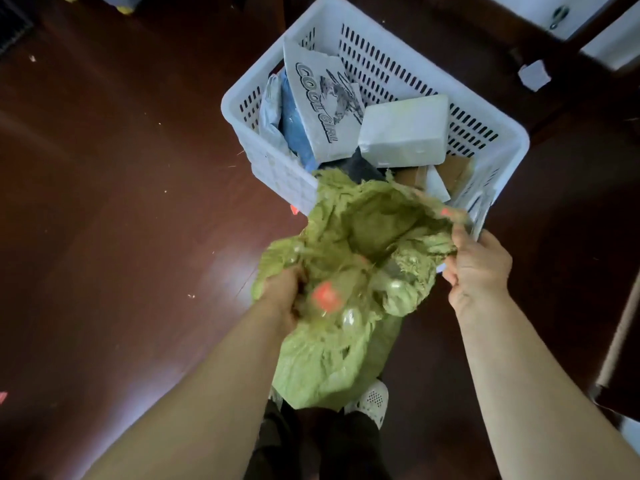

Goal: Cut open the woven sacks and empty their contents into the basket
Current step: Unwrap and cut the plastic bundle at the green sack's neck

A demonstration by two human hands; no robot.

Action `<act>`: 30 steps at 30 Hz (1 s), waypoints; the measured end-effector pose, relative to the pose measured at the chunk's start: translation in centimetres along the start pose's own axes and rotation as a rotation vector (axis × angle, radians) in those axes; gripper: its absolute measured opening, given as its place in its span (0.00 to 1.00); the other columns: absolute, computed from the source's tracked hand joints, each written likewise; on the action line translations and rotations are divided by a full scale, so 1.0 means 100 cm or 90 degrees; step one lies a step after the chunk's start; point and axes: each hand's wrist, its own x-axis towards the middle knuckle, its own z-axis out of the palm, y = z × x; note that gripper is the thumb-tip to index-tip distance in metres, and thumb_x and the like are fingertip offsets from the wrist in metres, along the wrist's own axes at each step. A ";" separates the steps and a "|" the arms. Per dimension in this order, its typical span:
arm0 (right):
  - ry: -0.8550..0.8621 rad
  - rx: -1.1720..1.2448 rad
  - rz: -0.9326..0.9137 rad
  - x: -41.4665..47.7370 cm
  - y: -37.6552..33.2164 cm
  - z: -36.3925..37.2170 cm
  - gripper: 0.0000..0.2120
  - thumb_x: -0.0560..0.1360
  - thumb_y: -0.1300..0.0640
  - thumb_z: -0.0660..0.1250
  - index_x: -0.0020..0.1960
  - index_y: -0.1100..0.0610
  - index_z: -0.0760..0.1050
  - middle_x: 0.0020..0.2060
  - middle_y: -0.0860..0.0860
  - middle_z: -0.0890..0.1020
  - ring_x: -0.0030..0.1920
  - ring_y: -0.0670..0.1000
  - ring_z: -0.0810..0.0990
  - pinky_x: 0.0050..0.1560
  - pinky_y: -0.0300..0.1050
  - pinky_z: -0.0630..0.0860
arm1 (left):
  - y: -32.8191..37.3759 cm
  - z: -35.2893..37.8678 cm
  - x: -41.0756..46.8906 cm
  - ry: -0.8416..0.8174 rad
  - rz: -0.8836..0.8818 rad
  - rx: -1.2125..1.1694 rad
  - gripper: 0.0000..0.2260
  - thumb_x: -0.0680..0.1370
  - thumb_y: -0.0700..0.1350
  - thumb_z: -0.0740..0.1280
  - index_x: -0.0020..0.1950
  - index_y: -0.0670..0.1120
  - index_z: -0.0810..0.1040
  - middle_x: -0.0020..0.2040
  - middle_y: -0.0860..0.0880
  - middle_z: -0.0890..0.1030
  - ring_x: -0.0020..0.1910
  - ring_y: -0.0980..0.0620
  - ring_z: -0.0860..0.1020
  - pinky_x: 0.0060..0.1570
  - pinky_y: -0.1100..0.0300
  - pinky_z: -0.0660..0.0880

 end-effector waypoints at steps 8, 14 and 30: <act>-0.417 -0.428 0.006 -0.051 0.044 0.025 0.52 0.50 0.31 0.77 0.69 0.49 0.68 0.59 0.47 0.79 0.41 0.45 0.79 0.40 0.44 0.78 | 0.013 0.009 -0.012 -0.258 -0.031 -0.138 0.25 0.75 0.61 0.61 0.58 0.42 0.80 0.53 0.39 0.82 0.50 0.42 0.82 0.57 0.48 0.77; -0.242 -0.424 -0.031 -0.021 0.068 0.024 0.09 0.64 0.63 0.76 0.42 0.57 0.79 0.31 0.50 0.83 0.34 0.53 0.84 0.33 0.44 0.80 | -0.010 -0.002 0.008 -0.021 0.023 -0.103 0.17 0.79 0.51 0.58 0.39 0.42 0.79 0.34 0.46 0.77 0.28 0.48 0.75 0.31 0.59 0.73; -0.090 -0.609 -0.172 0.062 0.169 0.035 0.16 0.73 0.50 0.70 0.58 0.51 0.71 0.33 0.43 0.75 0.36 0.50 0.76 0.34 0.42 0.70 | -0.100 -0.051 0.180 0.294 -0.012 0.334 0.30 0.76 0.57 0.67 0.74 0.46 0.65 0.66 0.39 0.73 0.63 0.38 0.73 0.63 0.47 0.71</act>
